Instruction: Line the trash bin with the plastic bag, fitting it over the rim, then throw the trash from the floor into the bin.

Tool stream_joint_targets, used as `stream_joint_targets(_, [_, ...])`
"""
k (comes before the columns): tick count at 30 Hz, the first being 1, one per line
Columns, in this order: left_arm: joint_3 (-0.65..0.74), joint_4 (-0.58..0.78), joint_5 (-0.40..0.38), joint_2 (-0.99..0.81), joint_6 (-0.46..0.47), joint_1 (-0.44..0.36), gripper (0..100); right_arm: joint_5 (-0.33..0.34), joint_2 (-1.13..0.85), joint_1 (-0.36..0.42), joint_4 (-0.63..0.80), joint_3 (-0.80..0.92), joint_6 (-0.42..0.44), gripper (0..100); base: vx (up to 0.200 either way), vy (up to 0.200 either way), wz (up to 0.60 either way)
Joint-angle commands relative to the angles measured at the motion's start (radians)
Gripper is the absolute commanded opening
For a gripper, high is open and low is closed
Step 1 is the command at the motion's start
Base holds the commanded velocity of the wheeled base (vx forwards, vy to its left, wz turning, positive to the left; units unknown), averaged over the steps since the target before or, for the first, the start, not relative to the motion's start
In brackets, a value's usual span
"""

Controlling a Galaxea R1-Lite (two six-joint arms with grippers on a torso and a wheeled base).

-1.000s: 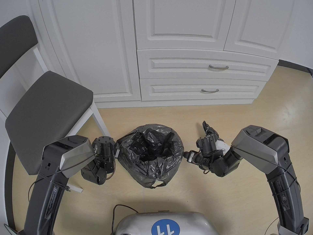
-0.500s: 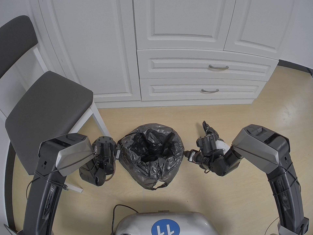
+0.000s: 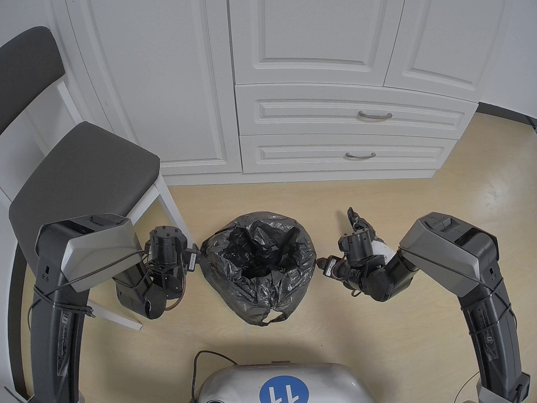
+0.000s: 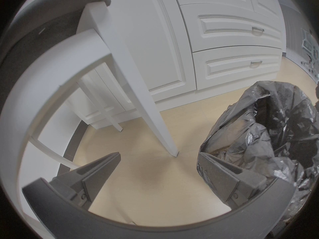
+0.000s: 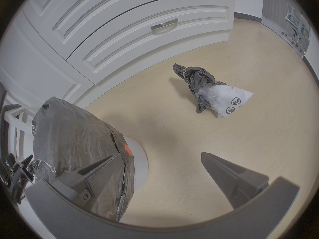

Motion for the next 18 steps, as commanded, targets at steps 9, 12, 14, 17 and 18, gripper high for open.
stream_joint_targets(9, [0.120,0.072,0.001,-0.225,-0.021,-0.097,100,-0.004,-0.041,0.087,-0.010,0.094,-0.002,100,0.000,0.000,0.00])
stream_joint_targets(12, [0.114,0.127,0.001,-0.251,-0.059,-0.134,100,-0.004,-0.055,0.090,0.002,0.099,-0.003,100,0.000,0.000,0.00])
stream_joint_targets(14, [0.107,0.157,0.001,-0.256,-0.085,-0.151,100,-0.004,-0.056,0.098,0.004,0.101,-0.006,100,0.000,0.000,0.00])
stream_joint_targets(17, [0.088,0.203,0.001,-0.248,-0.131,-0.181,100,-0.004,-0.073,0.131,0.010,0.125,-0.012,100,0.000,0.000,0.00])
stream_joint_targets(18, [0.082,0.213,0.001,-0.245,-0.140,-0.187,100,-0.004,-0.076,0.142,0.010,0.134,-0.020,100,0.000,0.000,0.00])
